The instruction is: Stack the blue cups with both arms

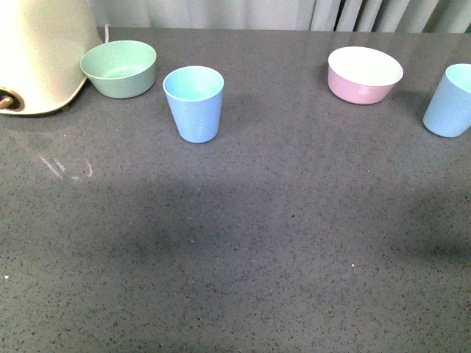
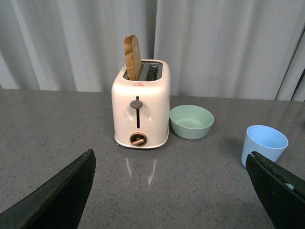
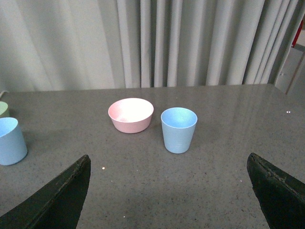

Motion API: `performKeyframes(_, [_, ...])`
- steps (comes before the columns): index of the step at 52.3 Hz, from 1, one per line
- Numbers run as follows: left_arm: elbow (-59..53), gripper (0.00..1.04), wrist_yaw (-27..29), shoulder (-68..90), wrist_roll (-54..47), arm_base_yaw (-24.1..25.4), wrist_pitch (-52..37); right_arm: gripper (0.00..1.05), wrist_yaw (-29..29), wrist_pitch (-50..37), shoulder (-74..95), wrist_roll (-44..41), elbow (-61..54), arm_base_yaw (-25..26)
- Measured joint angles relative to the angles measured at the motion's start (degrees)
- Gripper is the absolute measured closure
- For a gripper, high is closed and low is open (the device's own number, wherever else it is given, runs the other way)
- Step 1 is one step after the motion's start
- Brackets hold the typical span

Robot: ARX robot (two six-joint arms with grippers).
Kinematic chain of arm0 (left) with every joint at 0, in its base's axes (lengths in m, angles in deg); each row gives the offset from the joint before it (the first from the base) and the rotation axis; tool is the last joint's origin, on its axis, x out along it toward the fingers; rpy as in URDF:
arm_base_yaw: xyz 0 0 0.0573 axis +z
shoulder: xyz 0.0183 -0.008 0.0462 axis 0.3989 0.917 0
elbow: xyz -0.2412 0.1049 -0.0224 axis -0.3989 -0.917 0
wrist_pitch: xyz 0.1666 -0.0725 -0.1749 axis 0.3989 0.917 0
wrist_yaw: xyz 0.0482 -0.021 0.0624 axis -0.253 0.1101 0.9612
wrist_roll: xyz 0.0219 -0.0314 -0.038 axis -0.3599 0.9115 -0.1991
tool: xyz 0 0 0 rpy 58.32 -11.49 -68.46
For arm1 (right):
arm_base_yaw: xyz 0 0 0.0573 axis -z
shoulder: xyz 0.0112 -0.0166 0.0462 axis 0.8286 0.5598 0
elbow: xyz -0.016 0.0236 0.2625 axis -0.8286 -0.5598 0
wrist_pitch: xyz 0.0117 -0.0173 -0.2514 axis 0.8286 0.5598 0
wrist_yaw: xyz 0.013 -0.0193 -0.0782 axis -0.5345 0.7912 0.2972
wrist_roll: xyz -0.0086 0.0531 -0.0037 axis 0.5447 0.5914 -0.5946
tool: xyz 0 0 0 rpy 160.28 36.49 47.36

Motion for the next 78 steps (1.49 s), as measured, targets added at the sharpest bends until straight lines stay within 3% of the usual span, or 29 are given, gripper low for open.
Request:
performKeyframes(31, [0.02,0.09,-0.02,0.0,-0.02,0.0,0.02,0.09,0.0,0.0,0.02,0.0,0.0,0.0])
performKeyframes(36, [10.64,0.09,-4.59,15.76,-0.9,-0.85,22.1,0.09,-0.07,0.0,0.0,0.0,0.0,0.0])
performKeyframes(38, [12.26,0.09,-4.57,19.65,-0.87,-1.42,23.82,0.09,-0.02,0.0,-0.02,0.0,0.0,0.0])
performKeyframes(56, [29.07,0.09,-4.26,58.69,2.29,-10.4,7.76,0.09,-0.02,0.0,-0.02,-0.02,0.0,0.0])
performKeyframes(78, [50.71,0.09,0.0,88.83,11.69,-18.47,9.62,0.09,-0.02,0.0,-0.02,0.0,0.0,0.0])
